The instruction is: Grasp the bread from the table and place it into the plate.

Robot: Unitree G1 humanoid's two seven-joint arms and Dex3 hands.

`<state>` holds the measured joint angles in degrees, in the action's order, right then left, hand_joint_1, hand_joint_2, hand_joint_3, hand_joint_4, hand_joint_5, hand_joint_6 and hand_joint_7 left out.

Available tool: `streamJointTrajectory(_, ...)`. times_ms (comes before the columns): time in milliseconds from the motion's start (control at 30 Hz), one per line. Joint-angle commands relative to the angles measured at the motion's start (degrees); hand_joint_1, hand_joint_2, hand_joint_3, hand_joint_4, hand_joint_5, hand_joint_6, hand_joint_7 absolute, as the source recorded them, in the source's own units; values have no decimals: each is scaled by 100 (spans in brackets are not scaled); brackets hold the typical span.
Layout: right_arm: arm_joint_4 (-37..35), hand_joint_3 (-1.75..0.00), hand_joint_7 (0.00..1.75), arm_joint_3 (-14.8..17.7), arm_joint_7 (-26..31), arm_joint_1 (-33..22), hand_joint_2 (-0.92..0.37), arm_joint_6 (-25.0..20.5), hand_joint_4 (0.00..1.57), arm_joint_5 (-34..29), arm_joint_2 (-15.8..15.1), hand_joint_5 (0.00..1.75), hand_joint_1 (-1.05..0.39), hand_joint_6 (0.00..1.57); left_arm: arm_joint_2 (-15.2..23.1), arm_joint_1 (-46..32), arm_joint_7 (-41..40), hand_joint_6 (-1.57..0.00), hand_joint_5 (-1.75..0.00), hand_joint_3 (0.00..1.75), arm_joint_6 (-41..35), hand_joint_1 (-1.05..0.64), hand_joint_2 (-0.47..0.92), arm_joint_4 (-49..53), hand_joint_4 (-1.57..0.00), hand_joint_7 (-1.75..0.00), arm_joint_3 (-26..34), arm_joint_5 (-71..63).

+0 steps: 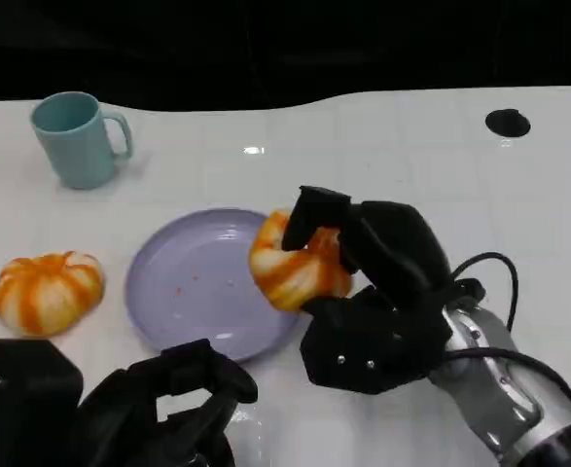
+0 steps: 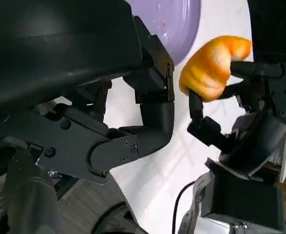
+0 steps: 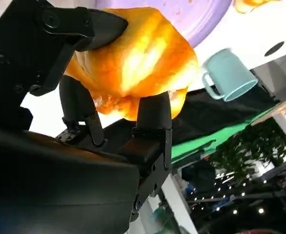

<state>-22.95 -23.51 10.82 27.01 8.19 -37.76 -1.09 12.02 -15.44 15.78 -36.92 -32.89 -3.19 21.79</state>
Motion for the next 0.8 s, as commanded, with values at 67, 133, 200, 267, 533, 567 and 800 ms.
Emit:
streamJointTrajectory(67,-205,-133,172,14,-22,195,-32,-10,90,148,70,175,-17,67,1,-105,-66,-60,-175,76,64,-33,81,-62,-68,-146,-36,-35)
streamJointTrajectory(133,-313,-129,174,-3,-2,252,-34,-18,90,168,129,175,-16,66,20,-126,-63,-60,-175,77,82,-34,82,-85,-69,-147,-54,-54)
streamJointTrajectory(200,-452,-123,174,-10,15,339,-37,-37,90,188,214,175,-15,66,30,-140,-89,-60,-175,77,41,-34,82,-145,-67,-147,-64,-53)
streamJointTrajectory(267,-653,-121,175,-26,76,448,-39,-3,90,191,292,175,-15,66,38,-151,-113,-59,-175,77,17,-33,81,-200,-66,-148,-80,-63)
streamJointTrajectory(533,-1295,-99,85,117,-357,734,-51,-256,76,709,717,175,-17,82,-4,-215,-126,-60,-175,77,21,-35,81,-332,-67,-149,-143,-125)
streamJointTrajectory(567,-1324,-89,71,141,-508,775,-57,-329,68,817,750,162,-16,82,-19,-216,-149,-60,-175,77,-11,-34,81,-354,-68,-149,-148,-121)
streamJointTrajectory(800,-1084,-23,3,-47,-1313,949,-91,-876,36,882,671,31,-37,56,-43,-262,-209,-60,-175,83,-66,-33,79,-447,-69,-151,-164,-105)
